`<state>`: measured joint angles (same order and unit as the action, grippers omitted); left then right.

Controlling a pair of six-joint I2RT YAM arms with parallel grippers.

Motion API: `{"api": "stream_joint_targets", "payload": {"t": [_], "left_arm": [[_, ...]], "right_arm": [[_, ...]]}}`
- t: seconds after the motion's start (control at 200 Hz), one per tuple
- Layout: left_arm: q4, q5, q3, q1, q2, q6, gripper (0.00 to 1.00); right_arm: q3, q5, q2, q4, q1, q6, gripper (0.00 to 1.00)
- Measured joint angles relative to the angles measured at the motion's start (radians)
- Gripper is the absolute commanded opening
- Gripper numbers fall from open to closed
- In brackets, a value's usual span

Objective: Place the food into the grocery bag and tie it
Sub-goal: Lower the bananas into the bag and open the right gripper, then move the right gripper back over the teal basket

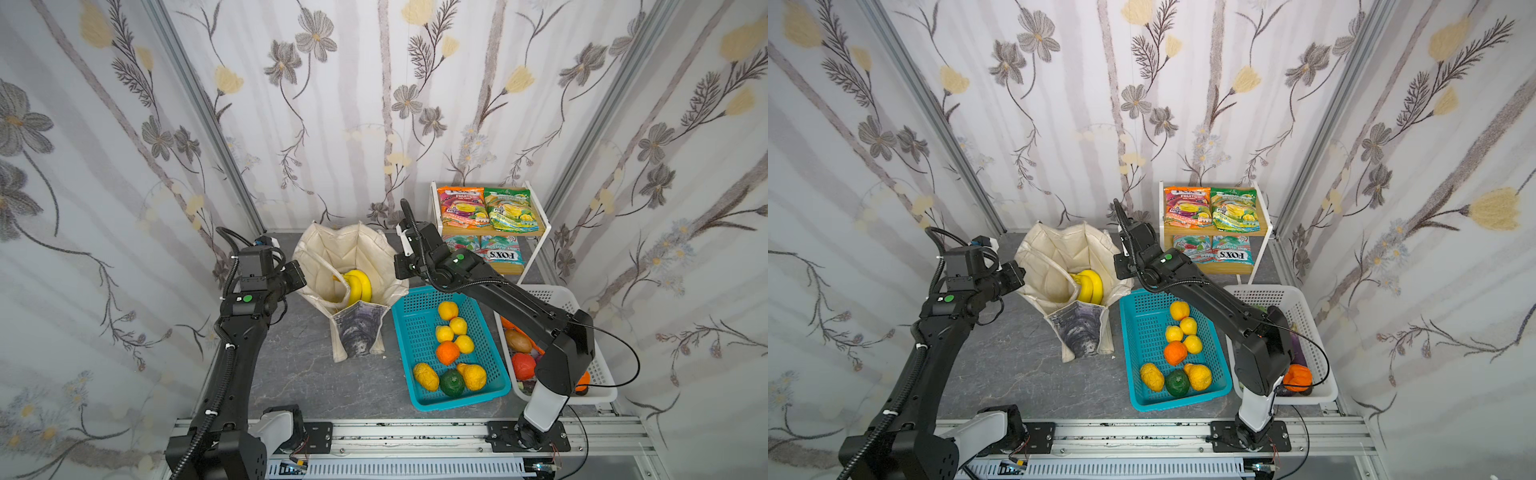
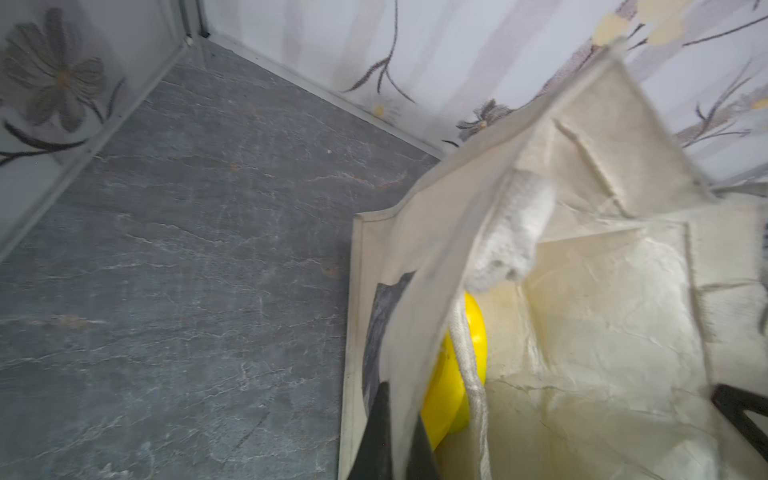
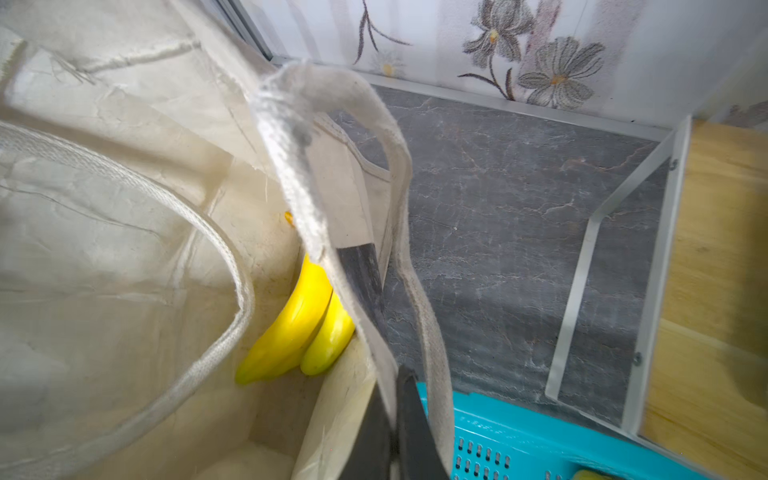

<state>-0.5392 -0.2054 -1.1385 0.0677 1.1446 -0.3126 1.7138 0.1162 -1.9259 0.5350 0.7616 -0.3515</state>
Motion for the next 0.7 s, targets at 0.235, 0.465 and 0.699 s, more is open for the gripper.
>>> {"api": "stream_joint_targets", "payload": {"t": [0.235, 0.465, 0.699], "left_arm": [[-0.112, 0.151, -0.054, 0.012, 0.008, 0.046, 0.00], [-0.132, 0.152, -0.034, 0.043, 0.034, 0.048, 0.00], [-0.098, 0.000, -0.034, 0.004, 0.070, 0.048, 0.00]], "right_arm": [[-0.060, 0.069, 0.077, 0.100, -0.027, -0.026, 0.00], [-0.098, 0.069, 0.125, 0.120, -0.034, -0.031, 0.00], [-0.094, -0.002, 0.085, 0.071, 0.035, -0.068, 0.04]]}}
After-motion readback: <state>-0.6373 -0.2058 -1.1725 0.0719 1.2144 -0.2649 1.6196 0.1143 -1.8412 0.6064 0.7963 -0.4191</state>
